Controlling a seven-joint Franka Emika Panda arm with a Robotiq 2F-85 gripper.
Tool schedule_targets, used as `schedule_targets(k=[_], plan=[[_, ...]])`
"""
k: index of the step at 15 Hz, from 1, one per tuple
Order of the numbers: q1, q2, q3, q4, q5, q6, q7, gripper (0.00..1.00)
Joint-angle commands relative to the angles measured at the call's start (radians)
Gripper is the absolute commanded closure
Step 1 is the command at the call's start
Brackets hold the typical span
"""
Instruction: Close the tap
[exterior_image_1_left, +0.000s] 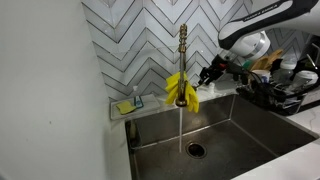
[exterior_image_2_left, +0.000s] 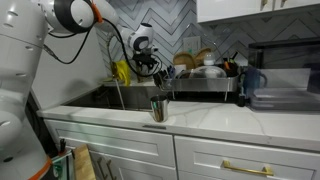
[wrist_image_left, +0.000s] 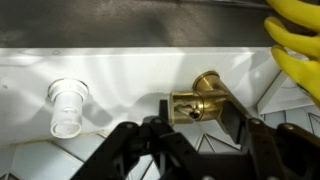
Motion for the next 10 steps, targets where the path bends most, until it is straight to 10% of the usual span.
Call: schedule_targets(k=[1, 5, 10], plan=[[-0.008, 0.023, 0.009, 0.038, -0.019, -0.048, 0.013, 0.72], [-0.006, 0.025, 0.006, 0.045, -0.024, -0.061, 0.018, 0.99], [-0.003, 0.029, 0.001, 0.058, -0.039, -0.073, 0.029, 0.97]])
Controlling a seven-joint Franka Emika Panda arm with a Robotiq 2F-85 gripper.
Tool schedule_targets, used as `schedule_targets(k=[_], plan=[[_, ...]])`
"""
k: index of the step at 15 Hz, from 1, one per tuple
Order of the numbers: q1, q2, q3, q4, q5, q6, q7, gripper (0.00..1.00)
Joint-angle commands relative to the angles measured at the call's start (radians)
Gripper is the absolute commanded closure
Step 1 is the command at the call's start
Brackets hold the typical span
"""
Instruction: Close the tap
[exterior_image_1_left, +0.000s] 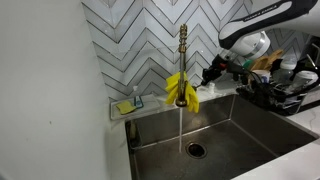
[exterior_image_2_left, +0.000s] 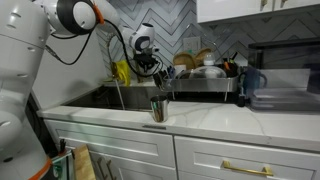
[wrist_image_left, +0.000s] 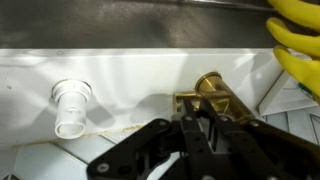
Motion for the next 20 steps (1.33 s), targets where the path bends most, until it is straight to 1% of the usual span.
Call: schedule_targets(k=[1, 8, 20], plan=[[0.0, 0.011, 0.004, 0.029, -0.028, -0.045, 0.024, 0.97], [0.009, 0.018, 0.003, 0.066, -0.053, -0.037, 0.028, 0.97], [0.025, 0.08, 0.008, 0.172, -0.069, -0.015, 0.035, 0.97]])
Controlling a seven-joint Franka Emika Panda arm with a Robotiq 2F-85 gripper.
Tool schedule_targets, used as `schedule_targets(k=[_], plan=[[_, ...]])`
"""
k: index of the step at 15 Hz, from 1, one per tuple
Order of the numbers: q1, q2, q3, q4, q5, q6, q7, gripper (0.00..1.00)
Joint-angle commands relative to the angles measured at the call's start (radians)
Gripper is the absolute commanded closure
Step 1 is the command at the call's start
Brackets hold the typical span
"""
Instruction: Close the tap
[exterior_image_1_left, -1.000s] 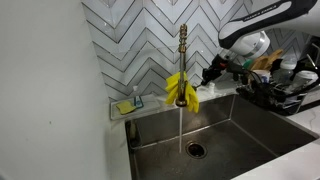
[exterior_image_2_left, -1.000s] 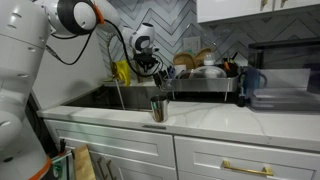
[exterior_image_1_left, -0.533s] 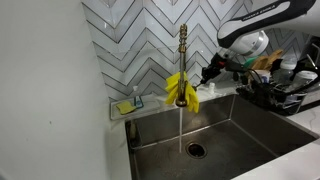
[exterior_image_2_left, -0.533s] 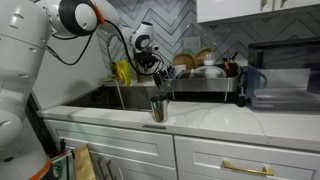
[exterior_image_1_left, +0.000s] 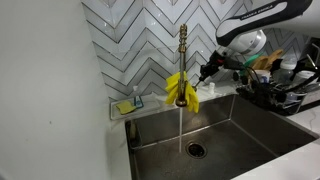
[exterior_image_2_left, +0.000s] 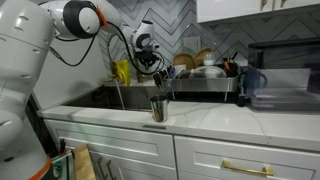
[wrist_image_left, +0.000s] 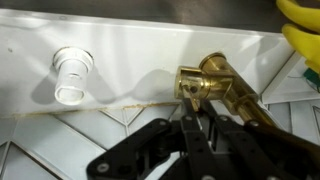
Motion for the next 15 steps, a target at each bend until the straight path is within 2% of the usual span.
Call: schedule_targets(k=[1, 15], plan=[[0.008, 0.037, 0.009, 0.074, -0.012, 0.001, 0.021, 0.97], [0.023, 0.073, 0.0, 0.128, -0.006, -0.002, 0.017, 0.95]])
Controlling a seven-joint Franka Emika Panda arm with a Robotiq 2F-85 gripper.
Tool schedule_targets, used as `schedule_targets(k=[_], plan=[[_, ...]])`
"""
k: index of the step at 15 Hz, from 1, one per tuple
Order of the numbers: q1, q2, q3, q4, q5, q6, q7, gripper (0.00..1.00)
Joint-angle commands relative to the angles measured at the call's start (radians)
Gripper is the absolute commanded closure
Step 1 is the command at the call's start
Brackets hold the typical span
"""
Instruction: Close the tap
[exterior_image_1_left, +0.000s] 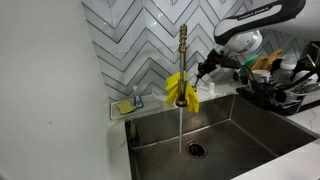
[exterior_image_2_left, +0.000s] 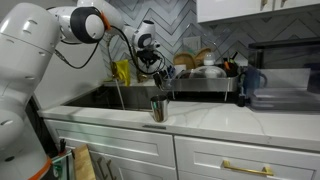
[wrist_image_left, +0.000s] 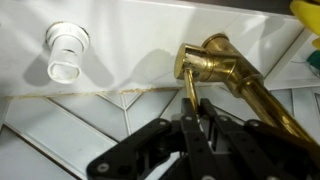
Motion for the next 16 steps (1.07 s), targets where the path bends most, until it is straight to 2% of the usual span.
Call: schedule_targets(k=[1, 3, 9, 11, 13, 14, 15, 16], plan=[[0.009, 0.011, -0.004, 0.033, -0.006, -0.004, 0.016, 0.63], [0.013, 0.002, -0.01, 0.027, -0.018, -0.015, 0.022, 0.57], [0.01, 0.003, -0.013, 0.044, -0.013, -0.027, 0.028, 0.11], [0.011, 0.007, -0.013, 0.047, -0.012, -0.033, 0.028, 0.01], [0.01, 0.013, -0.009, 0.051, -0.008, -0.046, 0.025, 0.01], [0.01, 0.015, -0.009, 0.052, -0.007, -0.053, 0.025, 0.08], [0.01, 0.016, -0.008, 0.053, -0.006, -0.058, 0.024, 0.23], [0.01, 0.018, -0.007, 0.054, -0.006, -0.062, 0.026, 0.32]])
